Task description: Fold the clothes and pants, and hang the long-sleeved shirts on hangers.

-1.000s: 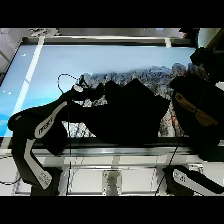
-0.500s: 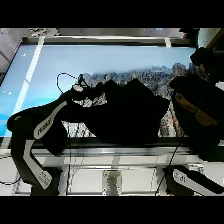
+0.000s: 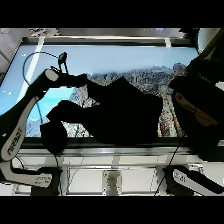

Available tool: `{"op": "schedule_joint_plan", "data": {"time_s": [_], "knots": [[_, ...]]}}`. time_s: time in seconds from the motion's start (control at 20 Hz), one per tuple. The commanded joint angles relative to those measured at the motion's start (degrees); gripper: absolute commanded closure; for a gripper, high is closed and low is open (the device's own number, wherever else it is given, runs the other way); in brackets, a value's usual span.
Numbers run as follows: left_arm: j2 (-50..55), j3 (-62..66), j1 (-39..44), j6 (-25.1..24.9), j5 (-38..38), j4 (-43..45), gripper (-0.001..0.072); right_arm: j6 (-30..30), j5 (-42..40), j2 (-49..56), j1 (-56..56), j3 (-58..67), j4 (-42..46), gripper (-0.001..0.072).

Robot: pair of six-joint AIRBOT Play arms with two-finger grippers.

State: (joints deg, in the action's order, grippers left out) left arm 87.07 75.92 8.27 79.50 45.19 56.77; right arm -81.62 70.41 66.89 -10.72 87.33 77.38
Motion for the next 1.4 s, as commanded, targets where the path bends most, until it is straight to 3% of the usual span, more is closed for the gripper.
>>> {"op": "schedule_joint_plan", "data": {"time_s": [0.0,0.1,0.15,0.2,0.45,0.6,0.8,0.9,1.1,1.25,1.35], "knots": [[-4.0,0.0,-0.8,0.2,14.8,15.7,0.0701,0.6,1.7,0.8,0.0,-3.4,-4.0,0.0289],[-1.4,0.0,0.7,0.2,17.5,15.6,0.0665,0.6,1.0,2.2,0.2,-6.6,-5.5,0.029],[0.5,0.0,1.9,0.2,17.5,15.6,0.0297,0.6,0.4,3.1,0.5,-8.0,-5.6,0.0289],[2.3,0.0,3.0,0.2,17.3,15.6,-0.0001,0.9,0.3,4.0,0.8,-9.0,-5.6,0.0289],[1.9,0.0,-0.6,7.4,14.3,15.7,0.0009,1.9,1.4,5.2,0.7,-9.6,-3.4,0.029],[-1.3,-0.2,-7.5,7.6,16.1,15.7,0.0008,3.1,3.8,5.2,0.7,-9.6,-2.2,0.0289],[-3.4,-2.2,-14.6,7.6,24.4,15.1,0.0009,3.0,3.5,5.3,0.7,-9.6,-2.4,0.029],[-4.0,-6.3,-15.5,7.3,25.8,9.9,0.001,3.0,3.5,5.3,0.7,-9.6,-2.4,0.0289],[-3.7,-16.3,-12.2,4.6,14.0,-6.4,0.0009,2.9,3.6,5.3,0.7,-9.6,-3.9,0.0289],[-3.0,-17.5,-9.3,4.3,5.7,-8.9,0.0009,2.9,3.8,5.3,0.7,-9.6,-4.5,0.0289],[-2.7,-17.5,-8.1,7.1,0.6,-8.9,0.0009,2.9,3.5,5.3,0.7,-9.6,-4.5,0.029]]}}
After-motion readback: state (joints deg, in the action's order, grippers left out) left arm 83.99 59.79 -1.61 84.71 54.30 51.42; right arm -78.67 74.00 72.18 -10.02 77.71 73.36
